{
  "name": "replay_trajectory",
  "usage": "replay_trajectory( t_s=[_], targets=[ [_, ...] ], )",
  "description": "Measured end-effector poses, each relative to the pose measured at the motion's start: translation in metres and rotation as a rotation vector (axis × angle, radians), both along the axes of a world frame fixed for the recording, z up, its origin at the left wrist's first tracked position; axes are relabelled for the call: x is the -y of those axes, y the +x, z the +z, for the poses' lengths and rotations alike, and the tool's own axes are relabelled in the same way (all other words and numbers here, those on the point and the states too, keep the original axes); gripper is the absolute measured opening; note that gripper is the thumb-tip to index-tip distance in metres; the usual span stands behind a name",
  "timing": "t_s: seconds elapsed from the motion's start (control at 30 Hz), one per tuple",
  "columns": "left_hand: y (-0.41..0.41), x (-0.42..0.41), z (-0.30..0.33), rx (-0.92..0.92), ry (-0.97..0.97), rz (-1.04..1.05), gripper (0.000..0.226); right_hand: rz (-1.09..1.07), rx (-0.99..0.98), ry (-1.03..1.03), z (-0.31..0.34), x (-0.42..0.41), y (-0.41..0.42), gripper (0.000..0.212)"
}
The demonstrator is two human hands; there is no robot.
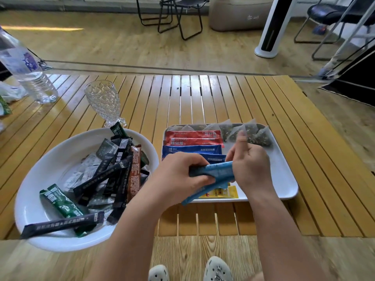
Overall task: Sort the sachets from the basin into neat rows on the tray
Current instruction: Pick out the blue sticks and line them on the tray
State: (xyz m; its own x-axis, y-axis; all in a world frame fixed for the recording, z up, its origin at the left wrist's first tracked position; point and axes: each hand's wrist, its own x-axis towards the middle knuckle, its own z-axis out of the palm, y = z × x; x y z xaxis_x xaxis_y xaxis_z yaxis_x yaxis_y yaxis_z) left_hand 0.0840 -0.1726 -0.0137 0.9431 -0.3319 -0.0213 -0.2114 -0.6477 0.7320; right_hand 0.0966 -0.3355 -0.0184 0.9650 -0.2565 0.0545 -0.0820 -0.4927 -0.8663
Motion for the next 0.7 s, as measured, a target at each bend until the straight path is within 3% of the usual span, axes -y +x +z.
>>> replay_trajectory(
  t_s=[0.07,0.17,0.3,0.43,0.5,0.63,0.7],
  targets=[
    [0.001,-0.004,0.0,0.033,-0.072,0.06,0.014,-0.059,-0.009,0.132,0.001,0.004,0.001,0.062],
    [0.002,-0.009,0.002,-0.038,-0.368,0.122,0.018,-0.072,-0.062,0.233,0.001,0.015,0.003,0.06],
    [0.002,-0.001,0.009,-0.075,-0.745,0.179,0.016,0.23,-0.316,0.3,0.005,0.008,0.001,0.059],
    [0.003,0.016,0.014,-0.216,-1.184,0.305,0.032,0.495,-0.429,0.278,0.009,-0.011,-0.004,0.063],
    [0.002,0.022,0.014,-0.173,-1.205,0.337,0.042,0.515,-0.422,0.308,0.009,-0.017,-0.005,0.057],
    [-0.002,0.023,0.007,-0.054,-0.938,0.427,0.058,0.525,-0.355,0.357,0.011,-0.015,-0.007,0.034],
    [-0.001,0.02,0.003,-0.052,-0.892,0.399,0.061,0.538,-0.323,0.399,0.014,-0.011,-0.008,0.037]
  ],
)
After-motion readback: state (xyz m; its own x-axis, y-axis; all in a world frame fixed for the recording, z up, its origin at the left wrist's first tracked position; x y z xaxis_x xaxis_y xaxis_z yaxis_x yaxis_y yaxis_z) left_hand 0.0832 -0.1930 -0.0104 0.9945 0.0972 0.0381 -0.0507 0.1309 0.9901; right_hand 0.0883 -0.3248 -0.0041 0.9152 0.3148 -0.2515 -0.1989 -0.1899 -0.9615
